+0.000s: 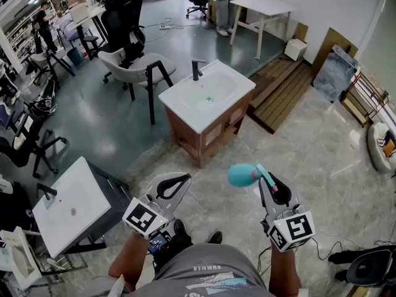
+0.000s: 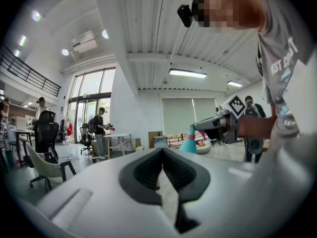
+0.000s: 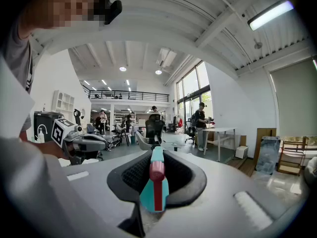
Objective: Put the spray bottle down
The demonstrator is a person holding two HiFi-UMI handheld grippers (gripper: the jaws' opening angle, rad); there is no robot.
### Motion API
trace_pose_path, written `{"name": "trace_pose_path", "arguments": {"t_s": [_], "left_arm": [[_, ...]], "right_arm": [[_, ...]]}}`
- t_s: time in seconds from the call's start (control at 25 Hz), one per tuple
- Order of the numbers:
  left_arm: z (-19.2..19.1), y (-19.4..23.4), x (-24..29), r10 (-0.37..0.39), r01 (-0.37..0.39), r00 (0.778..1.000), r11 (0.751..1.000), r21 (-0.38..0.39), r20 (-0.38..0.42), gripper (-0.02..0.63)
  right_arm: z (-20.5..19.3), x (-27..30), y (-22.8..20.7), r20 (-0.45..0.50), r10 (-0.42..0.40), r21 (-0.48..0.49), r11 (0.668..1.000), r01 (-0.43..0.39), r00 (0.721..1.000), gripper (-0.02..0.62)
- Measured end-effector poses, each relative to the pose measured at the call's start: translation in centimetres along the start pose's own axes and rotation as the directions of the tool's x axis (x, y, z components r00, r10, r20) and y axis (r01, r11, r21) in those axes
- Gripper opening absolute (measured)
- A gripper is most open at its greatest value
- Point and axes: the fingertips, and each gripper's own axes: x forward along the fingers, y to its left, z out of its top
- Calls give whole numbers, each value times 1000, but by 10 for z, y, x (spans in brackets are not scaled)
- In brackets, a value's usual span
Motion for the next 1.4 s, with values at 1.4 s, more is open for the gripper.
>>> {"name": "trace_pose_path", "arguments": {"t_s": [1.4], "left_arm": [[-37,163,2,-120,119,993,991,-54,-19,2]], "right_arm": [[35,158,19,25,-114,55,992,113,993,66]]}}
